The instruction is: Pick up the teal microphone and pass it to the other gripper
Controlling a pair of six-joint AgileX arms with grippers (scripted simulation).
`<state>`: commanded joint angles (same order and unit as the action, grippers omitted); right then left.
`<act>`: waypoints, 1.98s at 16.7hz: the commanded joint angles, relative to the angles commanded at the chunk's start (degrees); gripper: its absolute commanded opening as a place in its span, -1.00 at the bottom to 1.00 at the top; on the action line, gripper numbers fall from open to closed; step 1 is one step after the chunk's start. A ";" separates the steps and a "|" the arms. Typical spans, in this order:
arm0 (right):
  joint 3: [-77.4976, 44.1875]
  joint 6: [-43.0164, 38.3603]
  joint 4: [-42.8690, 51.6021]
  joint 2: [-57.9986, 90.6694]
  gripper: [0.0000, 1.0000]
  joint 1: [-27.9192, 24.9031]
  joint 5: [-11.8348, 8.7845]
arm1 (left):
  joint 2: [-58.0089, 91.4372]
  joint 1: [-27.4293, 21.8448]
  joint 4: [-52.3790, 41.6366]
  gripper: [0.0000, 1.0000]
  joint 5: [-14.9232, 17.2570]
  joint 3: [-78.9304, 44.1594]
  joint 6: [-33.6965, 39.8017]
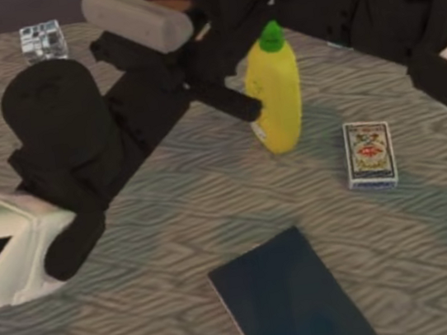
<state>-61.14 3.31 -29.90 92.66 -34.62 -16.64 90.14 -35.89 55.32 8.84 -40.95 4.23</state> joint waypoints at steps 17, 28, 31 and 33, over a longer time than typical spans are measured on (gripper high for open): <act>0.00 0.00 0.00 0.00 -1.00 0.00 0.00 | 0.00 0.00 0.00 -0.40 0.00 0.00 0.00; 0.00 0.00 0.00 0.00 -1.00 0.00 0.00 | 0.00 0.00 0.00 1.00 0.00 0.00 0.00; 0.00 0.00 0.00 0.00 -1.00 0.00 0.00 | 0.00 0.00 0.00 1.00 0.00 0.00 0.00; 0.00 0.00 0.00 0.00 -1.00 0.00 0.00 | 0.00 0.00 0.00 1.00 0.00 0.00 0.00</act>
<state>-61.14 3.31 -29.90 92.66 -34.62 -16.64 90.14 -35.89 55.32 8.84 -40.95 4.23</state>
